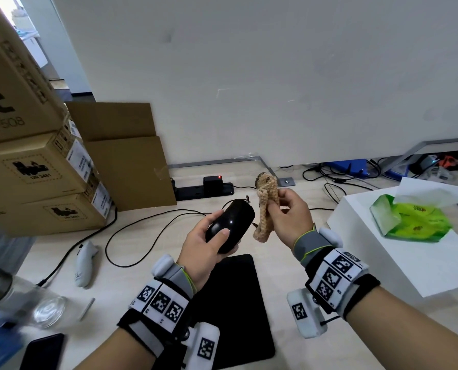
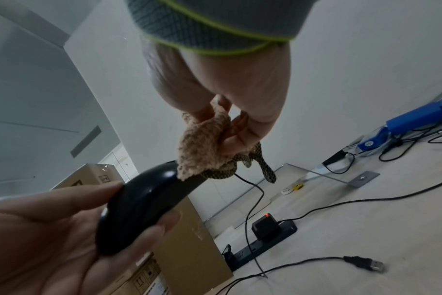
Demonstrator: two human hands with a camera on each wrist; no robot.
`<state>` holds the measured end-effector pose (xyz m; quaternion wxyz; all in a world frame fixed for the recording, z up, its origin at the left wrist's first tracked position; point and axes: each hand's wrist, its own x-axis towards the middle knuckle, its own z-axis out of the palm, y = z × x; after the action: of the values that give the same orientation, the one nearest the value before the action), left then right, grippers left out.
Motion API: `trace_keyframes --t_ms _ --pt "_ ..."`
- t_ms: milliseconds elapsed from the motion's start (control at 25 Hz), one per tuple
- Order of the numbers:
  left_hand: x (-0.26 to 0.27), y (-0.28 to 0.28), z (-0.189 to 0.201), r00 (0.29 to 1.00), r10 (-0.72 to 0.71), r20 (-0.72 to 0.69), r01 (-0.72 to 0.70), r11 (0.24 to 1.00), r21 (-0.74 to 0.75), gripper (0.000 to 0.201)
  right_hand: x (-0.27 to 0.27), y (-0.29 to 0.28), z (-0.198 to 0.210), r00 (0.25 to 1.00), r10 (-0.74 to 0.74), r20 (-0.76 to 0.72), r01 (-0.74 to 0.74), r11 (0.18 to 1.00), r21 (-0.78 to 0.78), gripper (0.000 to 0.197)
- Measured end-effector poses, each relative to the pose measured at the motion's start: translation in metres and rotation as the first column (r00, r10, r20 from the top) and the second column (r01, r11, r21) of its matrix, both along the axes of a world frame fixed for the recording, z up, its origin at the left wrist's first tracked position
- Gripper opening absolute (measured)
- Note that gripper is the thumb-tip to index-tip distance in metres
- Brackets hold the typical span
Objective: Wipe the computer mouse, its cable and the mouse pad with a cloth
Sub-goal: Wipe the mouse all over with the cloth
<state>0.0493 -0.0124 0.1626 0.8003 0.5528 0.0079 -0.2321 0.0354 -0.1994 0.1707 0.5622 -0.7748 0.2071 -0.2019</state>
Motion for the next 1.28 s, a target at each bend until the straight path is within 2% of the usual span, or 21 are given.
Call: trace_keyframes --t_ms 80,160,240,320,400,480,560,600,640,760,800,960,1000,1160,1200,1280 --pt "0.0 0.0 0.002 0.99 0.002 -0.138 -0.02 0.991 -0.131 0.039 -0.001 0.005 -0.003 0.999 0.035 -0.015 -0.035 0.999 -0.014 0.01" --pt "0.0 -0.002 0.005 0.983 -0.021 -0.181 -0.015 0.98 -0.199 0.038 -0.002 0.015 -0.005 0.994 0.105 0.003 -0.105 0.994 -0.025 0.014" --pt "-0.001 -0.006 0.01 0.981 -0.044 -0.188 0.0 0.974 -0.229 0.031 -0.007 0.029 -0.009 0.984 0.175 0.036 -0.167 0.973 -0.163 0.028" --pt "0.001 -0.009 0.013 0.978 -0.045 -0.202 -0.004 0.971 -0.238 0.025 -0.017 0.043 -0.007 0.958 0.277 0.078 -0.234 0.908 -0.348 0.038" --pt "0.003 -0.007 0.014 0.975 -0.03 -0.219 -0.021 0.974 -0.226 0.023 -0.019 0.044 -0.007 0.94 0.322 0.11 -0.252 0.877 -0.409 0.041" --pt "0.002 -0.004 0.014 0.97 -0.05 -0.237 0.003 0.981 -0.194 0.017 -0.008 0.03 -0.009 0.97 0.221 0.106 -0.179 0.935 -0.305 0.037" --pt "-0.001 -0.003 0.015 0.96 -0.086 -0.266 0.042 0.985 -0.167 0.015 0.002 0.02 -0.009 0.993 0.101 0.063 -0.096 0.992 -0.083 0.024" --pt "-0.003 -0.004 0.017 0.955 -0.09 -0.282 0.044 0.985 -0.166 0.017 0.003 0.023 -0.01 0.994 0.091 0.06 -0.09 0.996 -0.024 0.018" --pt "-0.003 -0.006 0.018 0.949 -0.077 -0.305 0.025 0.985 -0.173 0.019 0.0 0.03 -0.01 0.992 0.106 0.067 -0.104 0.994 -0.027 0.018" --pt "0.004 -0.009 0.02 0.94 -0.018 -0.34 -0.04 0.986 -0.162 0.021 -0.018 0.048 -0.015 0.968 0.227 0.108 -0.211 0.967 -0.144 0.038" --pt "0.004 -0.007 0.02 0.938 -0.021 -0.345 -0.034 0.988 -0.152 0.021 -0.02 0.048 -0.015 0.962 0.243 0.121 -0.221 0.96 -0.17 0.038" --pt "-0.001 -0.003 0.023 0.921 -0.112 -0.374 0.065 0.989 -0.135 0.025 -0.001 0.029 -0.008 0.996 0.053 0.076 -0.054 0.998 0.018 0.009" --pt "-0.002 -0.002 0.024 0.922 -0.115 -0.371 0.067 0.988 -0.141 0.025 -0.004 0.033 -0.007 0.995 0.05 0.085 -0.053 0.998 0.026 0.009" --pt "0.003 -0.002 0.021 0.936 -0.095 -0.338 0.046 0.987 -0.153 0.024 -0.021 0.051 -0.014 0.965 0.2 0.171 -0.159 0.961 -0.225 0.028" --pt "0.002 0.0 0.021 0.936 -0.112 -0.333 0.066 0.987 -0.146 0.023 -0.016 0.046 -0.017 0.967 0.19 0.171 -0.151 0.965 -0.216 0.024" --pt "-0.004 0.005 0.022 0.937 -0.169 -0.306 0.13 0.981 -0.144 0.024 -0.003 0.029 -0.014 0.992 0.078 0.103 -0.074 0.997 -0.035 0.007"
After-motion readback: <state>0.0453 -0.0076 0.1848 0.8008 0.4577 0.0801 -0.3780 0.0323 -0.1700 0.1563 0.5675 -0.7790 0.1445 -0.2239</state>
